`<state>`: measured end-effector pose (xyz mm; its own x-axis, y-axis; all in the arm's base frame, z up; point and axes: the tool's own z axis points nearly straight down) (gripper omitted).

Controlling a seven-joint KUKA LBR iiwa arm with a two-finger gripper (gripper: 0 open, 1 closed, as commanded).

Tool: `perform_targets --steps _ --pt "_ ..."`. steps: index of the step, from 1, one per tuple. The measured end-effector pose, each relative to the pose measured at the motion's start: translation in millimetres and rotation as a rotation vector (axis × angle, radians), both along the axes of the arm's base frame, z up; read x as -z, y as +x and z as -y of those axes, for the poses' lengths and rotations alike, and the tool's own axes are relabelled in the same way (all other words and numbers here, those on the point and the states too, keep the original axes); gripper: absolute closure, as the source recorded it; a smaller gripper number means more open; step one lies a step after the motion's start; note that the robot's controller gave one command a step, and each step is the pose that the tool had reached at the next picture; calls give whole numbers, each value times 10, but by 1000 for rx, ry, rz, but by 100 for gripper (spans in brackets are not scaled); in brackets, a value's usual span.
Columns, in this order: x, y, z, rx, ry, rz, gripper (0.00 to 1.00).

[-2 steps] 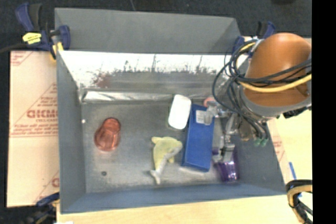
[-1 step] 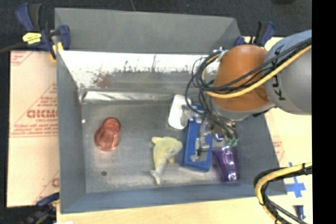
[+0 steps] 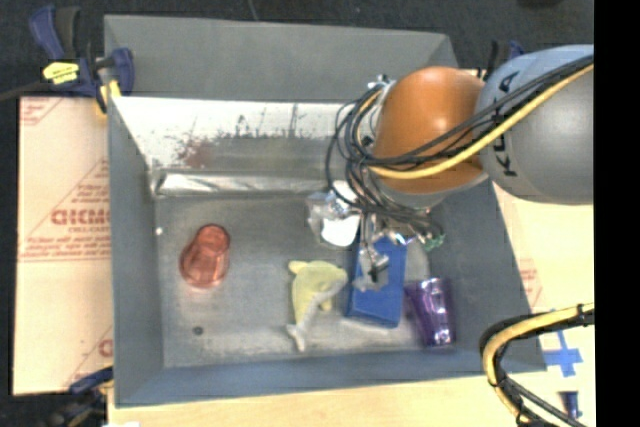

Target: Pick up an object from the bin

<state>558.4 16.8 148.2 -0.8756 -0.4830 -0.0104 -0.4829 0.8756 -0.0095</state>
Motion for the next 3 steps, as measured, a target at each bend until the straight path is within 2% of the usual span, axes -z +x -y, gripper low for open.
perform_targets --steps 1,2,3 --pt "68 53 -77 177 4 -5 0" --pt "466 184 -95 -33 0 1 0" --pt "764 153 -176 -208 0 3 100"
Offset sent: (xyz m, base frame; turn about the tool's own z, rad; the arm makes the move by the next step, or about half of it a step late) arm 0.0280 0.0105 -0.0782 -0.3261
